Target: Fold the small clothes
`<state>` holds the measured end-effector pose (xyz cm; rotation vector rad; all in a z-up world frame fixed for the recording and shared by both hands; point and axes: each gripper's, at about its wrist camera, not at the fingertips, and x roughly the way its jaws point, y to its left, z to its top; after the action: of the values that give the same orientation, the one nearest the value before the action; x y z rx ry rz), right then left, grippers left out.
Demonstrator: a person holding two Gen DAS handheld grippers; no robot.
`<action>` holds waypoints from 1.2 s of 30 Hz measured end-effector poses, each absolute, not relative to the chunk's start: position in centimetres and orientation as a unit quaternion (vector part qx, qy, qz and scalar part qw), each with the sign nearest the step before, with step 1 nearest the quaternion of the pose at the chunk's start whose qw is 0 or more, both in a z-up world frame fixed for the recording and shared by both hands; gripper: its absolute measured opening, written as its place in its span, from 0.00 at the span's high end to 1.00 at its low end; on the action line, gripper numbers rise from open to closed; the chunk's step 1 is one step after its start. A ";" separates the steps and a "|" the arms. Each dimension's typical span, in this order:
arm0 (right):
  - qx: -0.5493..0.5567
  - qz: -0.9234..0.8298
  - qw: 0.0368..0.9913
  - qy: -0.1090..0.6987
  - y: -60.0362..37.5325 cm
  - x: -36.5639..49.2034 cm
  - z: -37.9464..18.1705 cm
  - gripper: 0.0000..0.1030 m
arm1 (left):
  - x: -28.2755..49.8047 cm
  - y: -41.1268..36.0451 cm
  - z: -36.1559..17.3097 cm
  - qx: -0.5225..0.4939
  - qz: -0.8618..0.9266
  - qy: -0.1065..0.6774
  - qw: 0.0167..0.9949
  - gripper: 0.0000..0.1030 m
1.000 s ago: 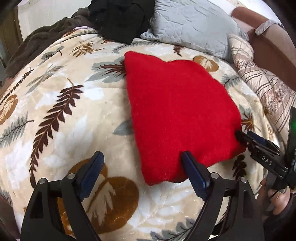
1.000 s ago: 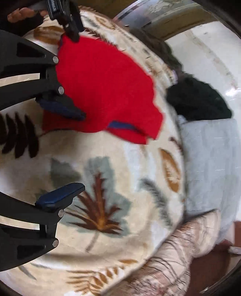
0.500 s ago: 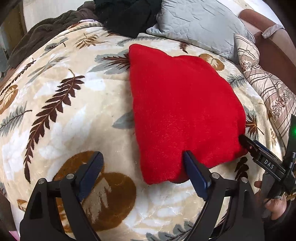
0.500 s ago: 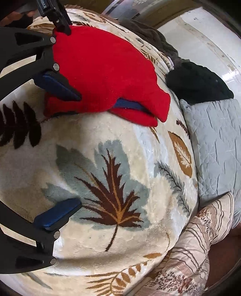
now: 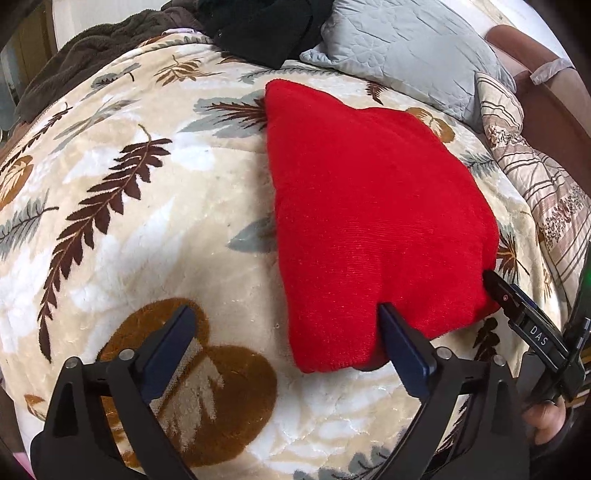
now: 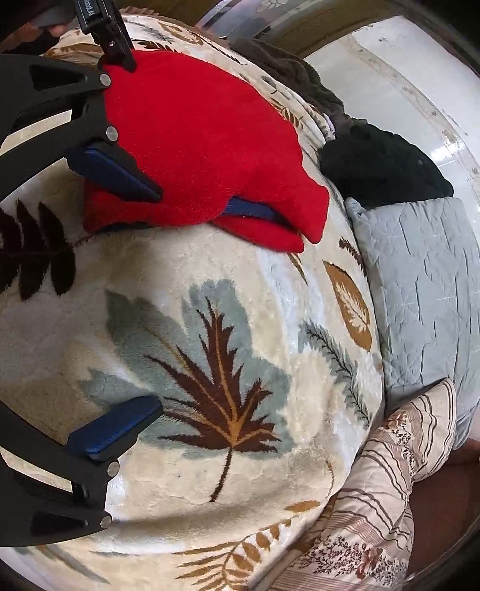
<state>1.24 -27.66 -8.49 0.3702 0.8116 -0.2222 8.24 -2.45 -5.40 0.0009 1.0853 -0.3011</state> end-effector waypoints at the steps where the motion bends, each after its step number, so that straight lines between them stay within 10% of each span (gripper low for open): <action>1: 0.177 -0.107 0.894 0.398 -27.7 1.4 -8.4 0.01 | 8.3 -2.4 -5.4 -0.002 -0.144 0.516 0.845 0.04; 13: 0.225 -0.008 0.905 0.362 -27.5 6.8 -3.7 0.02 | 14.4 0.7 -2.7 -0.126 -0.171 0.532 0.820 0.04; 15: 0.223 -0.003 0.895 0.387 -26.8 9.4 -4.3 0.26 | 15.5 0.2 -2.9 -0.139 -0.176 0.540 0.811 0.04; 16: 0.225 0.009 0.892 0.392 -26.6 10.0 -4.4 0.72 | 15.8 0.0 -2.8 -0.145 -0.179 0.540 0.810 0.04; 17: 0.228 0.031 0.888 0.398 -26.3 10.9 -4.3 0.85 | 16.0 -0.2 -2.8 -0.150 -0.182 0.538 0.809 0.04; 23: 0.195 -0.002 0.899 0.393 -26.8 11.6 -5.3 0.86 | 18.5 -2.5 -6.1 -0.127 -0.168 0.567 0.796 0.03; 36: 0.123 0.006 0.909 0.399 -25.3 6.8 -6.2 0.45 | 12.9 -2.0 -4.9 -0.045 -0.173 0.525 0.832 0.03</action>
<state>6.83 -25.30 -6.16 0.2537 0.8238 0.0127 12.94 -2.03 -4.94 -0.0960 1.1129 -0.3676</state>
